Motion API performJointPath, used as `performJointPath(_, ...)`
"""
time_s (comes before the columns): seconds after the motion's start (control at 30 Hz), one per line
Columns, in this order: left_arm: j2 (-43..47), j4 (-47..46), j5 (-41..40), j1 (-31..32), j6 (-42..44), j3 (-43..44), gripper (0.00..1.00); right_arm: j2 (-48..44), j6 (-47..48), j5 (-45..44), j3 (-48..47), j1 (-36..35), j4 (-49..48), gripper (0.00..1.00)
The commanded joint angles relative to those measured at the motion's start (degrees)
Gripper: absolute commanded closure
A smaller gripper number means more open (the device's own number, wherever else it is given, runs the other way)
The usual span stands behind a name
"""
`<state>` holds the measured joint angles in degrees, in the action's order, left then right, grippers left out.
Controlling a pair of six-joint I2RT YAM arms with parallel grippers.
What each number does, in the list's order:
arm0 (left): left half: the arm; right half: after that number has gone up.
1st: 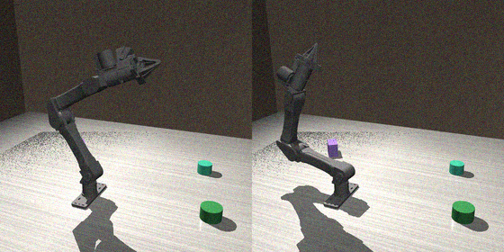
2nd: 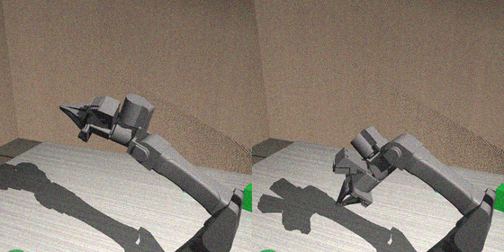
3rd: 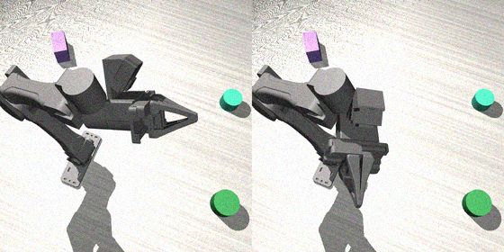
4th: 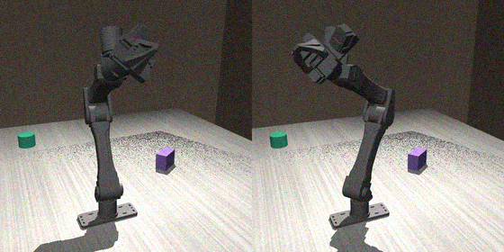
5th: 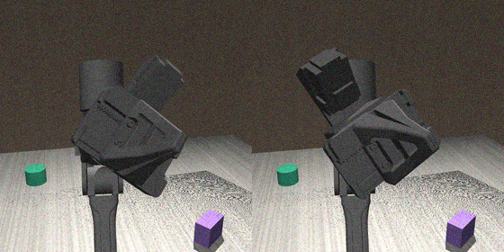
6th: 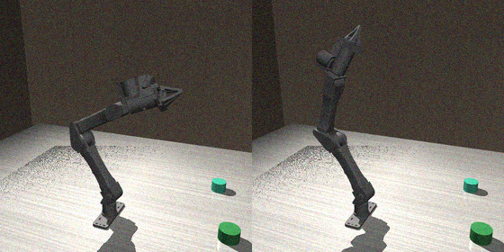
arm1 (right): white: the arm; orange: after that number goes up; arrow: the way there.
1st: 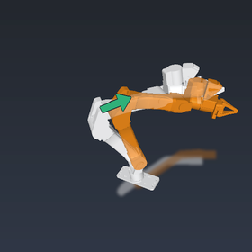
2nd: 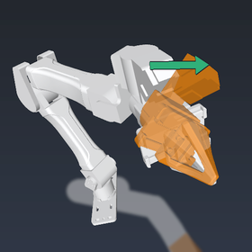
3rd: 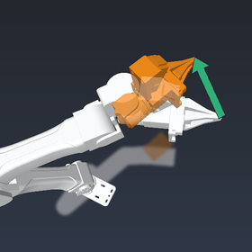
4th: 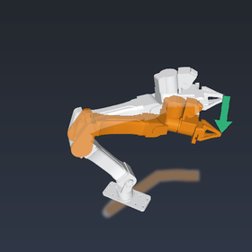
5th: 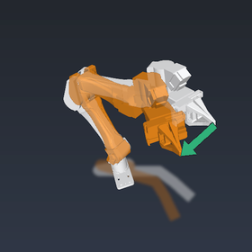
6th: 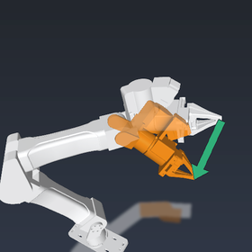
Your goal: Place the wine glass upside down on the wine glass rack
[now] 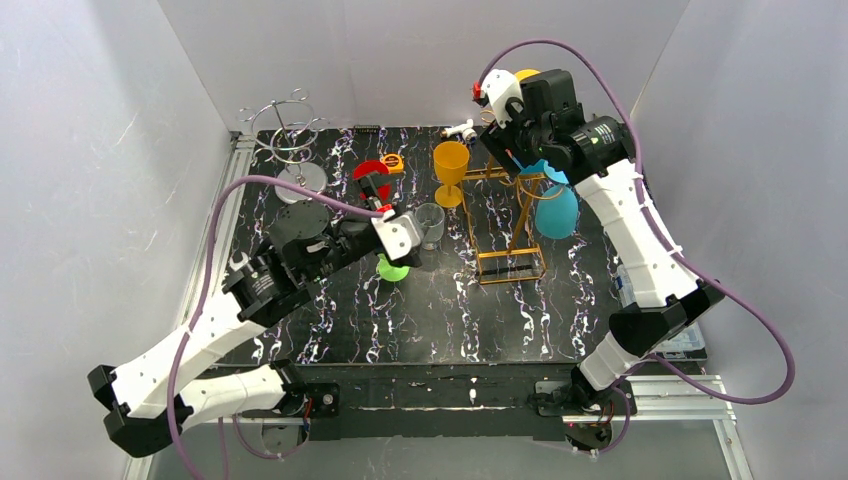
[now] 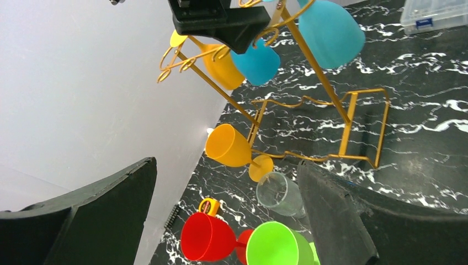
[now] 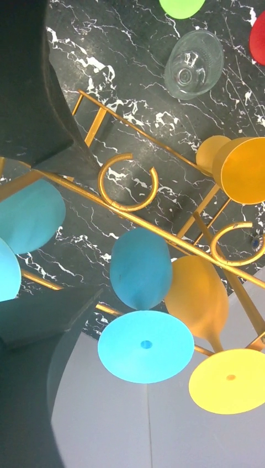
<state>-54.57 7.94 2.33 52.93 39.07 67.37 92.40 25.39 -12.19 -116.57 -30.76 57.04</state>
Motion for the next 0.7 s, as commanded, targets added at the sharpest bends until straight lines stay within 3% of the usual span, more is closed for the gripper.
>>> performJointPath(0.0, -2.56, -7.04, -3.52, -1.06, 1.56, -0.78, 0.02, -0.25, -1.21, 0.14, -0.63, -0.20, -0.36, 0.19)
performJointPath(0.13, -6.89, -12.95, -2.42, -3.44, 5.32, -0.58, 0.02, 0.03, -2.62, 1.74, -2.68, -0.77, 0.39, 0.16)
performJointPath(0.43, -18.63, -21.55, 5.27, -9.26, 5.02, 5.17, 0.02, -0.78, -4.55, 1.93, -1.93, -2.02, 1.74, 0.15)
performJointPath(0.67, -23.13, -28.82, 15.84, -14.24, -0.20, 8.77, 0.05, -1.83, -8.14, -0.97, -4.81, -2.61, 1.88, 0.12)
